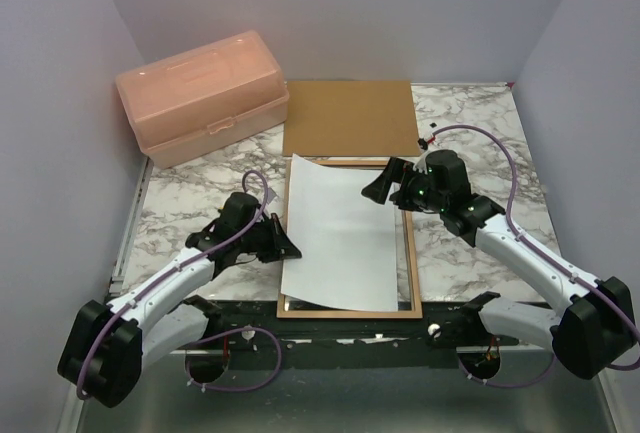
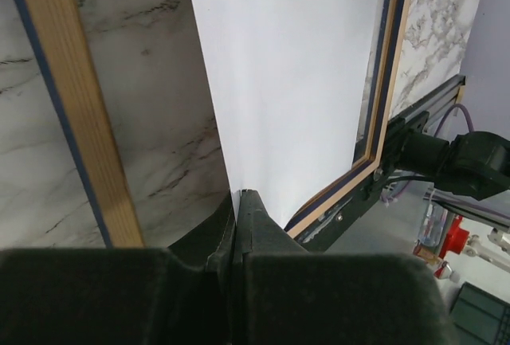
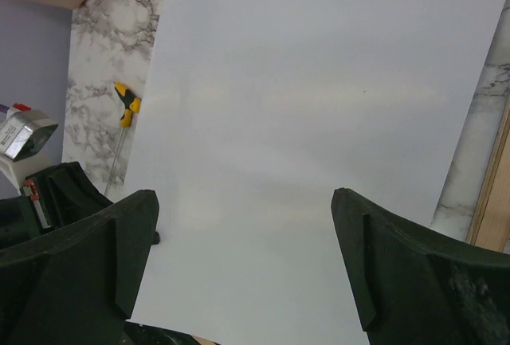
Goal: Put the photo into the frame
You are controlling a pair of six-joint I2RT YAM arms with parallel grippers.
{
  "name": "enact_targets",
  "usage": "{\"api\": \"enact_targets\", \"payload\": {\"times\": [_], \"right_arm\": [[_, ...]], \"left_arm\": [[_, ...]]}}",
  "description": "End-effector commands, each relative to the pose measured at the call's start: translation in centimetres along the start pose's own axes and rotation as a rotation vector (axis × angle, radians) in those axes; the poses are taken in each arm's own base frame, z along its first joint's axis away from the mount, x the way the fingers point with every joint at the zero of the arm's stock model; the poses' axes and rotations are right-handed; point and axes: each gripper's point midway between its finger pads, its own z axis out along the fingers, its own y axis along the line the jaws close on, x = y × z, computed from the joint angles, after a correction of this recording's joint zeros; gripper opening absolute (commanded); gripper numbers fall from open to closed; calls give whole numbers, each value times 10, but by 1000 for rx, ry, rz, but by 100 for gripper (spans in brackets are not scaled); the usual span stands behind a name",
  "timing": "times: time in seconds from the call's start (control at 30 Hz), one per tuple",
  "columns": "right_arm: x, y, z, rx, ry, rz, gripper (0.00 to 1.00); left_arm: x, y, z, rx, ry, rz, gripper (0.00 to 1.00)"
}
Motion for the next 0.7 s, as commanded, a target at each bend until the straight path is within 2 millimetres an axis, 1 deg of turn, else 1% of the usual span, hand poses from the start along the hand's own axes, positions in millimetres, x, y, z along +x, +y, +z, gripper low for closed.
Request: {"api": "enact_targets", "payload": {"times": [0.0, 0.33, 0.5, 0.67], "right_arm": [[0, -2, -1, 24, 4, 13, 99], [2, -3, -1, 21, 9, 13, 99], [6, -5, 2, 20, 24, 19, 99], [9, -5, 4, 13, 32, 25, 99]], "left_arm": [[-11, -20, 6, 35, -42, -16, 0], [-13, -19, 14, 28, -105, -62, 0], [-8, -18, 19, 40, -111, -92, 0], [-5, -23, 25, 44, -100, -85, 0]]}}
